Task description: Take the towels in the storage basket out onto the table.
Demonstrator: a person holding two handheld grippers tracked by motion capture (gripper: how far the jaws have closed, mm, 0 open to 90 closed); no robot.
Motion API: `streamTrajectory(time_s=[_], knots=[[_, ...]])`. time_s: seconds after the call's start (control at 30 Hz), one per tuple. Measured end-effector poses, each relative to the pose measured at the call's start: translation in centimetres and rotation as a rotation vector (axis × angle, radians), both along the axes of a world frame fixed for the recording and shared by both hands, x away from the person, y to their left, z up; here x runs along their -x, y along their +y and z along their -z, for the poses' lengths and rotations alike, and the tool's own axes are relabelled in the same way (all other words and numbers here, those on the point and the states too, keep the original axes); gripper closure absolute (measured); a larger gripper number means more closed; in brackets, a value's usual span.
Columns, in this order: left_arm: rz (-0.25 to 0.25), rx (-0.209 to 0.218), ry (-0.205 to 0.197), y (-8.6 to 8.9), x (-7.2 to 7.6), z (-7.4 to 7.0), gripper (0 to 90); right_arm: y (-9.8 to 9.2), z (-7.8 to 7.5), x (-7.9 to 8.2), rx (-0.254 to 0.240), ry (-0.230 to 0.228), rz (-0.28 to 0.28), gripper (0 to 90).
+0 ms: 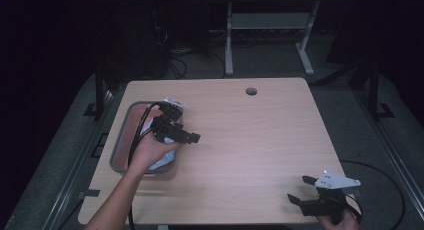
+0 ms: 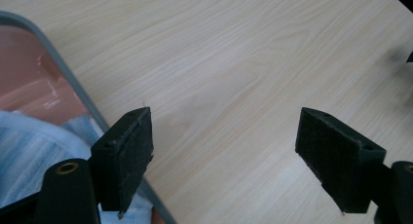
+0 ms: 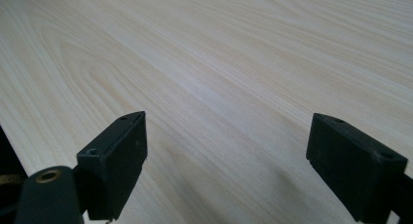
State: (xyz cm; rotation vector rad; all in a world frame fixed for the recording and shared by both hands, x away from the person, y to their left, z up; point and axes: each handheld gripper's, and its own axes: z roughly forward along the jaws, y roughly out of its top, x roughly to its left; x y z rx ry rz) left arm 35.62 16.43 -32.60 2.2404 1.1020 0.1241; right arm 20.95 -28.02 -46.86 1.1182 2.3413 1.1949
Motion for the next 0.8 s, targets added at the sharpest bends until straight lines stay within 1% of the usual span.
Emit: streamTrajectory(time_s=[0.03, 0.17, 0.2, 0.23, 0.37, 0.5, 0.67, 0.7, 0.73, 0.8], knots=[[-0.015, -0.001, -0.001, 0.6, -0.1, 0.0, 23.6, 0.0, 0.0, 0.0, 0.001, -0.003, 0.0, 14.4], [-0.04, -0.004, 0.003, 1.6, -0.2, -0.1, 23.5, 0.0, 0.0, 0.0, -0.001, 0.0, 0.002, 14.4], [-0.04, -0.004, 0.003, 1.6, -0.2, -0.1, 23.5, 0.0, 0.0, 0.0, 0.0, 0.0, 0.001, 14.4], [-0.054, -0.006, 0.003, 2.2, -0.2, -0.1, 23.5, 0.0, 0.0, 0.0, 0.0, 0.0, 0.001, 14.4], [-0.082, -0.007, 0.002, 3.4, -0.3, -0.2, 23.7, 0.0, -0.1, 0.0, 0.003, -0.011, -0.001, 14.4], [-0.121, -0.006, 0.005, 4.8, -0.3, 0.0, 23.6, 0.0, -0.1, 0.1, 0.005, -0.002, 0.001, 14.4], [-0.158, -0.007, 0.012, 6.2, -0.4, 0.3, 23.5, 0.0, -0.1, 0.0, 0.006, -0.012, -0.002, 14.4], [-0.158, -0.007, 0.012, 6.2, -0.4, 0.3, 23.6, 0.0, -0.1, 0.0, 0.006, -0.012, -0.002, 14.4], [-0.169, -0.013, 0.02, 6.8, -0.5, 0.5, 23.6, 0.0, -0.1, 0.0, 0.006, -0.01, -0.003, 14.4], [-0.186, -0.01, 0.025, 7.2, -0.5, 0.6, 23.6, 0.1, 0.0, 0.1, 0.009, -0.007, -0.004, 14.4]])
